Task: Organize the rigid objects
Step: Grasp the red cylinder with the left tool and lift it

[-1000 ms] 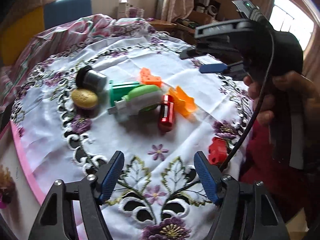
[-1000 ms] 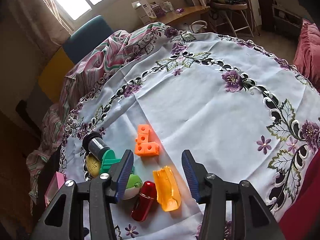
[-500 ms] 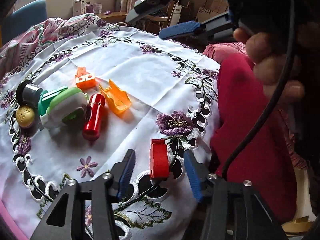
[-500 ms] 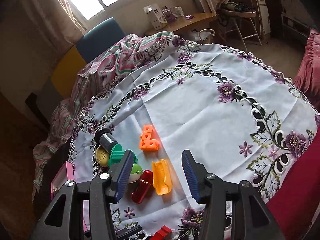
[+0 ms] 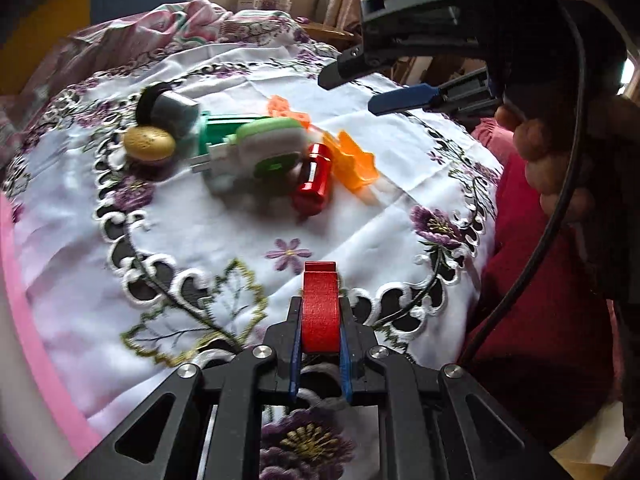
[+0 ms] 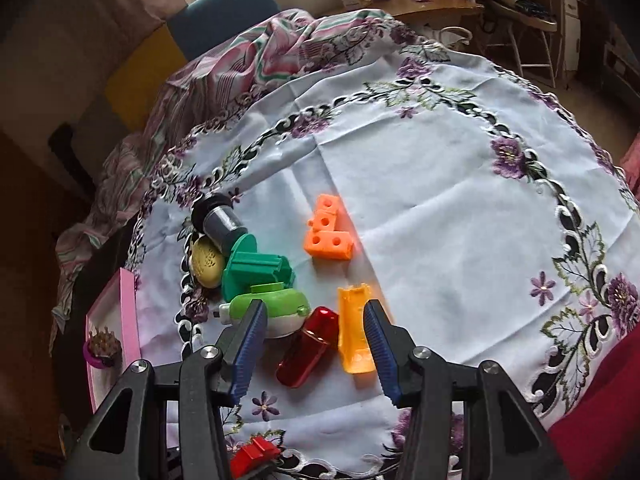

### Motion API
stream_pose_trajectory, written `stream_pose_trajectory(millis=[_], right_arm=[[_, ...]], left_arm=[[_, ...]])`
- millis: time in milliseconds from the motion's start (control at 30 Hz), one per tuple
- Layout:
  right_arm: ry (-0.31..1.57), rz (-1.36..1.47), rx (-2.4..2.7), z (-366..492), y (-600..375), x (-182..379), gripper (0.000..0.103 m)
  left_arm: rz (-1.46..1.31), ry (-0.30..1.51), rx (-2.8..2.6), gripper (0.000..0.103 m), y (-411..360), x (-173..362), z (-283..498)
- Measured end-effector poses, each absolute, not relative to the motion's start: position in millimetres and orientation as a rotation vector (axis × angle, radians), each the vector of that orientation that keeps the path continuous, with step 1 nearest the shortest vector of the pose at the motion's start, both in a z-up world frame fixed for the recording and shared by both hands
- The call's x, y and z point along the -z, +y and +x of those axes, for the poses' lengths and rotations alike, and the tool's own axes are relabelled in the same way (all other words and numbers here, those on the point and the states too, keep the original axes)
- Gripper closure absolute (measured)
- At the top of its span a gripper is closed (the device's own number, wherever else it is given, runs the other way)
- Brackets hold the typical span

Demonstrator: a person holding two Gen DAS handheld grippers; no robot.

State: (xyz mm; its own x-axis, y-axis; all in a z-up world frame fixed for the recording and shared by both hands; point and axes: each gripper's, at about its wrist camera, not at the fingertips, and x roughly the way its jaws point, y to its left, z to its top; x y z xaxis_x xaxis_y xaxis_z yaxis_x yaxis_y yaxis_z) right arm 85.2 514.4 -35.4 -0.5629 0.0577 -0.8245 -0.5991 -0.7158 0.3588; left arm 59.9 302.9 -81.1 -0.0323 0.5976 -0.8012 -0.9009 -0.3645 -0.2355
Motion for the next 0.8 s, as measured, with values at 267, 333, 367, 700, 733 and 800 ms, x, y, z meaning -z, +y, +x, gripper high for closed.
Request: stream_pose_trajectory(millis=[267, 333, 367, 700, 733, 800], right_arm=[[0.728, -1.342, -2.348, 30.4, 487.1, 53.2, 0.028], [0.684, -1.381, -2.347, 20.8, 482.4, 58.0, 0.025], [0.662, -1.399, -2.34, 16.7, 480.5, 60.5, 0.025], [0.912, -1.431, -2.323, 3.4, 486.6, 83.6, 0.035], [0.964, -1.448, -2.361, 2.5, 482.5, 83.5, 0.035], [1.006, -1.464, -2.426, -0.9, 473.2, 80.0, 0.035]], left_arm=[[-1.034, 0.308, -1.779, 0.088, 257.7, 59.5, 38.6], [-1.015, 0.296, -1.801, 0.088, 249.6, 53.0, 36.7], [-1.011, 0.29, -1.808, 0.088, 246.4, 50.6, 36.2], [-1.05, 0.183, -1.864, 0.088, 217.4, 45.3, 21.2], [-1.053, 0.177, -1.87, 0.088, 214.3, 44.6, 20.1], [-1.049, 0.171, -1.887, 0.088, 207.9, 43.0, 19.5]])
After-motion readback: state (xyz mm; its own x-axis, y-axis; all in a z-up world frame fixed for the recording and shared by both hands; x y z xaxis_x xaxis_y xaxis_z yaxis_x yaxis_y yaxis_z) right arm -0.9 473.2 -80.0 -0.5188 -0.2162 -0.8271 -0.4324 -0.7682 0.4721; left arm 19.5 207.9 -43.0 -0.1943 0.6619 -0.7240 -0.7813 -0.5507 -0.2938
